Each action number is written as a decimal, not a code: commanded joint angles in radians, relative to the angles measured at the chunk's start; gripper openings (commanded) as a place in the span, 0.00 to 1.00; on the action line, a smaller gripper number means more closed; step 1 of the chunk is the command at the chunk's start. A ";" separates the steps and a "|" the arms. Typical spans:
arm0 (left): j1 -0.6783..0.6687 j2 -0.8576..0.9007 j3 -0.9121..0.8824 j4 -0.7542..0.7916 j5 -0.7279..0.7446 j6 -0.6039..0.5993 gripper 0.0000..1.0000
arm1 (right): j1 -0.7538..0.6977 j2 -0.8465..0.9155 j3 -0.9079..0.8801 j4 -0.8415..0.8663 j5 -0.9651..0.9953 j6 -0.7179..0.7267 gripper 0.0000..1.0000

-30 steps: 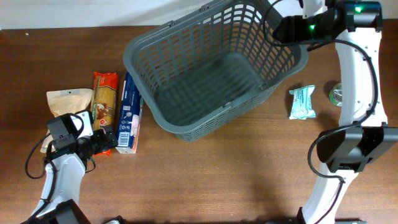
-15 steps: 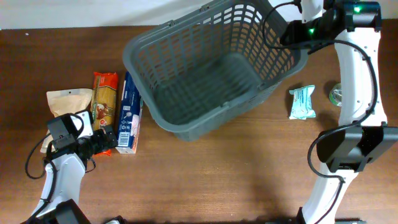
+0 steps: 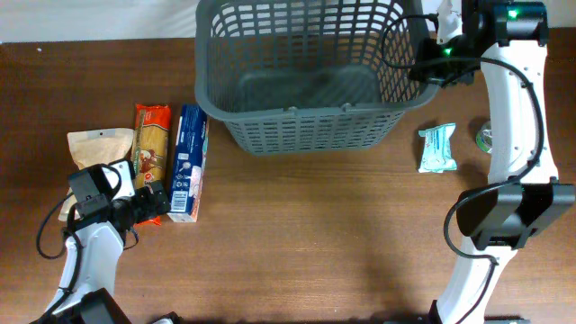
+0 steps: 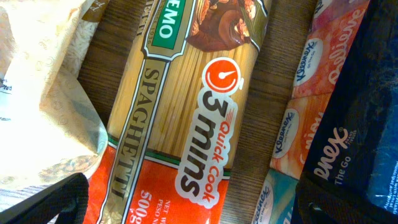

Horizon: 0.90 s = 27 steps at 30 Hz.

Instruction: Pack container

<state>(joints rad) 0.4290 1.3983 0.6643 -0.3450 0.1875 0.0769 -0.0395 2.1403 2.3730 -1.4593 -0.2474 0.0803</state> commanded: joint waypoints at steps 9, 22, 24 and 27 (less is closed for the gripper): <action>0.004 0.007 0.012 -0.002 0.015 -0.009 0.99 | -0.006 0.011 -0.007 -0.095 0.084 0.033 0.18; 0.004 0.007 0.012 -0.002 0.014 -0.009 0.99 | -0.006 0.009 -0.007 -0.089 0.084 -0.002 0.15; 0.004 0.007 0.012 -0.001 -0.007 -0.009 0.99 | -0.006 0.009 -0.007 -0.085 0.084 -0.002 0.16; 0.004 0.007 0.012 -0.001 -0.062 -0.009 0.99 | -0.006 0.009 -0.007 -0.063 0.085 -0.006 0.16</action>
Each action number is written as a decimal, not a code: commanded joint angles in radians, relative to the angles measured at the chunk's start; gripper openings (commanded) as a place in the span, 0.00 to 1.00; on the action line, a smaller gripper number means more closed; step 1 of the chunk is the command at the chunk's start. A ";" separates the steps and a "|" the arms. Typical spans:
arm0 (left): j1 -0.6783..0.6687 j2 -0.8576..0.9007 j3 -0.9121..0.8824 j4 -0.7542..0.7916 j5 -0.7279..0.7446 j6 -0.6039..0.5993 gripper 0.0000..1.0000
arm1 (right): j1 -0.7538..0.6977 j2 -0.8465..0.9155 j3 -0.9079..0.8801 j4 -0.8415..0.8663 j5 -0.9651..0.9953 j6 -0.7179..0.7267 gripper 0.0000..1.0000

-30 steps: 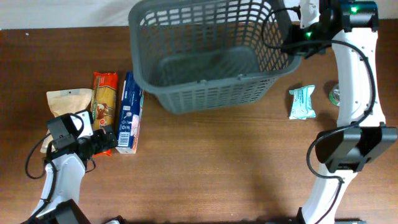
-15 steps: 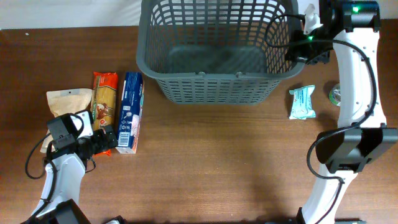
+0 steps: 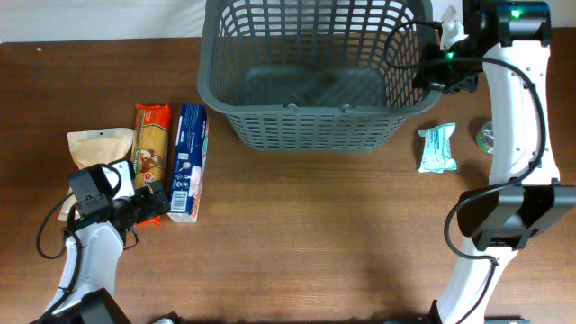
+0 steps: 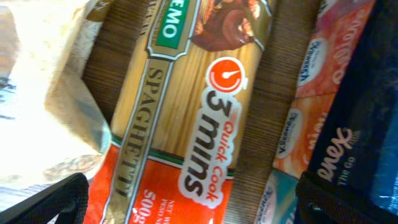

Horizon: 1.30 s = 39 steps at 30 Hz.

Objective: Pack container
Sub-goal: 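Reach the left gripper down and grasp the blue tissue box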

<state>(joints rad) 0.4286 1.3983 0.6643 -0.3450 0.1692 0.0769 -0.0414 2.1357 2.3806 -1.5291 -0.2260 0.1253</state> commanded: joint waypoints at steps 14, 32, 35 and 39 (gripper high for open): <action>0.005 0.007 0.012 0.000 -0.182 -0.008 0.99 | -0.005 0.014 -0.015 0.104 0.073 -0.118 0.17; 0.004 0.002 0.021 0.005 0.108 -0.022 0.99 | -0.004 -0.179 0.140 0.146 -0.073 -0.121 0.81; 0.004 -0.016 0.091 -0.045 0.218 -0.022 0.99 | -0.007 -0.242 0.143 0.145 0.008 -0.122 0.89; 0.003 -0.038 0.322 -0.203 0.228 -0.020 0.99 | -0.013 -0.332 0.143 0.145 0.246 -0.121 0.96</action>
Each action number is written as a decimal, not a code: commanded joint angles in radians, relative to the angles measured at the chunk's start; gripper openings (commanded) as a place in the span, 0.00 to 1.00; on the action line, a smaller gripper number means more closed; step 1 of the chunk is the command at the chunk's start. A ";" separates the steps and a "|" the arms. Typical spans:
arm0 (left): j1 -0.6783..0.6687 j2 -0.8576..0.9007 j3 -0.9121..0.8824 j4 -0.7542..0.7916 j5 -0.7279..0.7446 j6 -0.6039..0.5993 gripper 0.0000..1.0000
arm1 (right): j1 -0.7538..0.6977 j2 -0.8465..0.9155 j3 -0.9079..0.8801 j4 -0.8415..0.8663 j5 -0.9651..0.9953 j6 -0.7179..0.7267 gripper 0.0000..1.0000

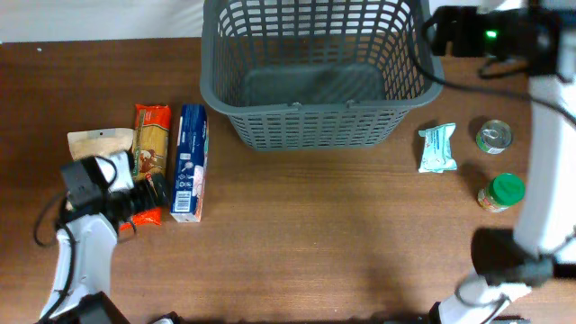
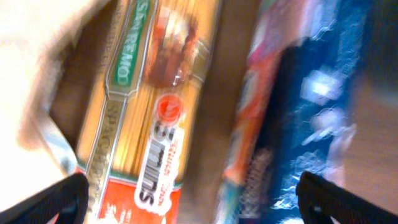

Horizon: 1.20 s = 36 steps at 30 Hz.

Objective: Pack container
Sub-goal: 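Reach the left gripper down and grasp the blue tissue box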

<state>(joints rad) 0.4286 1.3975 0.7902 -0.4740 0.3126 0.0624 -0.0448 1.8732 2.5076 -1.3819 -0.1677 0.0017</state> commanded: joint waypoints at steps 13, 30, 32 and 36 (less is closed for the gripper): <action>-0.159 -0.024 0.614 -0.475 -0.063 0.224 0.99 | -0.232 -0.206 0.015 -0.028 0.203 0.003 0.99; -0.425 0.320 0.614 -0.559 -0.407 0.069 0.99 | -0.278 -0.189 0.015 -0.028 0.206 0.002 0.99; -0.426 0.359 0.614 -0.549 -0.407 0.069 1.00 | -0.278 -0.189 0.015 -0.028 0.206 0.002 0.99; -0.426 0.446 0.614 -0.529 -0.406 0.068 0.96 | -0.278 -0.189 0.015 -0.028 0.206 0.002 0.99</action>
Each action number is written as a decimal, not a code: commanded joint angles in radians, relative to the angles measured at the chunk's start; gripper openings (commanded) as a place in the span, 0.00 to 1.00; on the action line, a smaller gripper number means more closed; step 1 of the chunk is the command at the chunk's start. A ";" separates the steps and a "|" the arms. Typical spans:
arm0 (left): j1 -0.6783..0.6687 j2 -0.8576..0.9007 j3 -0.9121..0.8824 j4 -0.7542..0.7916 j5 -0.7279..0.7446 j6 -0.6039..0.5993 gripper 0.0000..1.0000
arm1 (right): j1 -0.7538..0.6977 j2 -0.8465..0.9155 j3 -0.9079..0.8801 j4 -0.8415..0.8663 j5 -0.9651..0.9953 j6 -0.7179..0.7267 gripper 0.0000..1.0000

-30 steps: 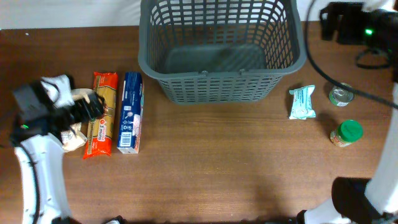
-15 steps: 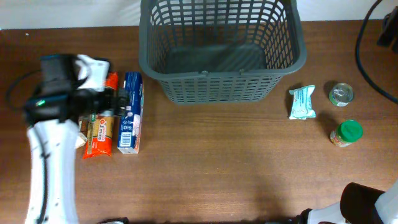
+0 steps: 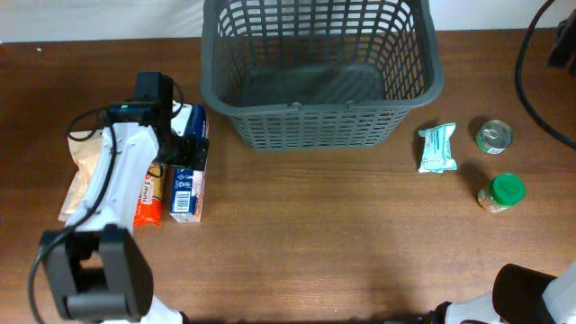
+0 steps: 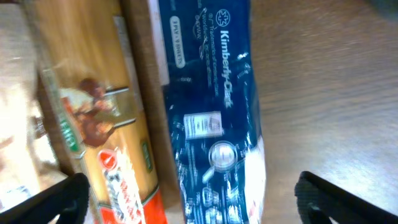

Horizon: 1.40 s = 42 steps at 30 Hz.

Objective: Pack container
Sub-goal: 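Reach the left gripper down and grasp the blue tissue box, then lift the blue tissue box and lower it into the basket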

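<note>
The grey basket (image 3: 319,135) stands at the back middle with nothing in it. Left of it lie a beige pouch (image 3: 79,175), an orange spaghetti pack (image 3: 147,193) and a blue tissue pack (image 3: 187,184), side by side. My left gripper (image 3: 184,137) hangs open over the far end of the blue tissue pack (image 4: 211,118), with the spaghetti pack (image 4: 93,137) to its left in the left wrist view. Its fingertips (image 4: 62,199) straddle the pack with nothing held. My right gripper is out of view.
Right of the basket lie a teal tissue packet (image 3: 437,148), a tin can (image 3: 494,136) and a green-lidded jar (image 3: 498,192). The right arm's cable (image 3: 526,63) hangs at the top right corner. Its base (image 3: 531,297) shows at the bottom right.
My left gripper was over the near end of the spaghetti pack and is now farther back over the blue tissue pack. The right arm has gone from above the basket's right corner out of view.
At first my right gripper was at the basket's right rim with the basket askew, and my left gripper hung open over the spaghetti. The basket then stood squarer and slightly to the right. Later the right arm was higher, and now it is gone, with the left over the blue pack.
</note>
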<state>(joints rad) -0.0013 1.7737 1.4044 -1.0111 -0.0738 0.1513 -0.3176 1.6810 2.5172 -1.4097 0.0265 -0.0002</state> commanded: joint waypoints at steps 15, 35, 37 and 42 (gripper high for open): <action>0.006 0.234 0.000 0.066 0.016 -0.023 0.36 | -0.005 0.003 0.006 0.000 0.012 0.004 0.99; 0.125 0.155 0.663 -0.211 0.021 -0.046 0.02 | -0.005 0.003 0.006 0.000 0.012 0.004 0.99; 0.135 0.154 0.822 -0.231 0.026 -0.031 0.02 | -0.005 0.003 0.006 0.000 0.012 0.005 0.99; 0.109 0.154 1.149 -0.209 0.129 0.117 0.01 | -0.005 0.003 0.006 0.000 0.012 0.005 0.99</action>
<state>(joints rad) 0.1406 1.9839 2.3848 -1.2312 -0.0307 0.1543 -0.3176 1.6810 2.5172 -1.4105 0.0265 -0.0002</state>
